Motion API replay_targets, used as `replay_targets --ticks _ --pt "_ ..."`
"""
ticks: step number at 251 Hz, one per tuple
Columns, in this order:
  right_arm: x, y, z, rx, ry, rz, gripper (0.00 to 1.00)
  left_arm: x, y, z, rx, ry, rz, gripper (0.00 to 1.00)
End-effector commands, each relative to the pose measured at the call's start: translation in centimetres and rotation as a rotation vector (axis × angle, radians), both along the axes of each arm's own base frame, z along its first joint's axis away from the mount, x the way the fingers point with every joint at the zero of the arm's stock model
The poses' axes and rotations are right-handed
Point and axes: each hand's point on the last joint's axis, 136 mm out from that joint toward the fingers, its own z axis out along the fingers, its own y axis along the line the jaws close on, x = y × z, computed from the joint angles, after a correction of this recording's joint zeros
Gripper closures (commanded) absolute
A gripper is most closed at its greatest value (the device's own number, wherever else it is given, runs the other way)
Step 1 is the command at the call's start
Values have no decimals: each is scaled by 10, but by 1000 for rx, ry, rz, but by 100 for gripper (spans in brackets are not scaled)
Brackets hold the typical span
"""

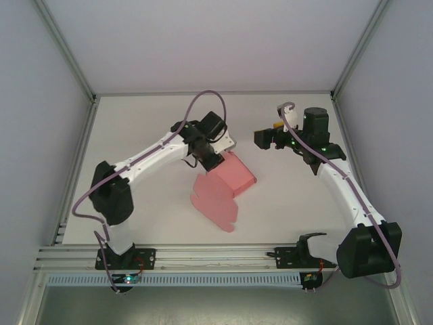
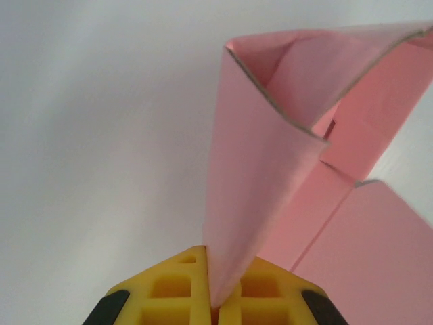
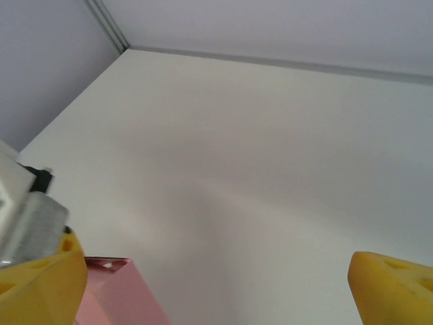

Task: Assemble paper box

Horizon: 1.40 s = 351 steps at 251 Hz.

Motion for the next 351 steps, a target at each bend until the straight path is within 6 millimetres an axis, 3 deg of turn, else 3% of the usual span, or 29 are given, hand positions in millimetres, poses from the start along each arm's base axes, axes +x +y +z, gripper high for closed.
replay_targets --ticks 1,33,61,88,108,129,162,193,253,306,328,351 --pt "-3 -10 -17 1 103 -66 2 -17 22 -17 181 58 -138 100" --pt "-12 -8 -40 20 215 -66 2 15 27 -33 254 -81 -54 100" --pt "-17 -9 -67 36 308 -94 2 45 51 -52 442 -184 81 100" --pt "-17 -10 -82 37 360 -108 2 54 60 -77 571 -210 108 100" --pt "-15 -10 -86 38 377 -112 2 53 50 -95 577 -204 83 100" --pt "-13 -10 -88 39 386 -112 2 61 41 -98 565 -251 92 100" --pt "-14 -11 -90 36 390 -115 2 80 41 -97 596 -358 141 91" --pt "-16 -15 -94 20 395 -136 2 94 43 -109 642 -430 158 85" --pt "-23 -19 -96 6 397 -145 2 97 38 -136 665 -430 141 80" --pt "-22 -22 -97 8 403 -157 2 95 29 -136 599 -403 150 65" --pt "-22 -23 -96 9 400 -157 2 96 21 -120 526 -407 175 55" --pt "-22 -23 -96 11 399 -158 2 100 11 -94 449 -430 207 53"
